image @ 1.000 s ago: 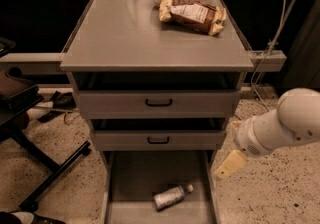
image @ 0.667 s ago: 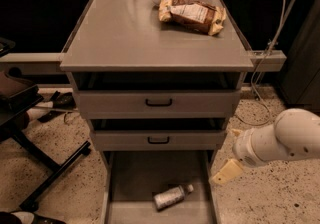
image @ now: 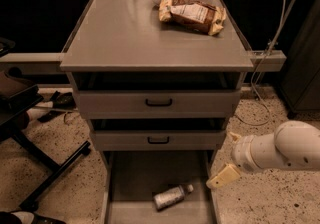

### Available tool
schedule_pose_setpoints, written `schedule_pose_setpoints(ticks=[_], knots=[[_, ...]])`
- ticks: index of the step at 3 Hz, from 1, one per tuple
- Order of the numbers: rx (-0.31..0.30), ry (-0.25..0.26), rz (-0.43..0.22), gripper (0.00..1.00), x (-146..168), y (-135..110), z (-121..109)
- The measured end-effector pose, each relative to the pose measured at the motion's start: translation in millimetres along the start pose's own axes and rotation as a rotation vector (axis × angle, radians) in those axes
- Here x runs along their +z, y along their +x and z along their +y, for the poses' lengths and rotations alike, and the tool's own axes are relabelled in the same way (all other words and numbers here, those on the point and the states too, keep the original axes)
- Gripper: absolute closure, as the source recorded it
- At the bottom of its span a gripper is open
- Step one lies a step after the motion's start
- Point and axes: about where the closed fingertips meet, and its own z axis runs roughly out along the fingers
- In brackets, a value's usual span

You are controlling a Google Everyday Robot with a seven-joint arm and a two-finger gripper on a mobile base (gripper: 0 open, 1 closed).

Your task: Pick blue plastic bottle from bottom drawer and place on counter

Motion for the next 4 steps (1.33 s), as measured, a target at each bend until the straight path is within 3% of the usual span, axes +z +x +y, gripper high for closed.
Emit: schedule_pose_setpoints(ticks=[1,2,4], knots=[[-0.011,-0.017,0.001,0.0,26,14,1],[-0.045,-0.023,0.016,0.0,79,43,8],[-0.017,0.07,-0.057,0.0,162,68,13]])
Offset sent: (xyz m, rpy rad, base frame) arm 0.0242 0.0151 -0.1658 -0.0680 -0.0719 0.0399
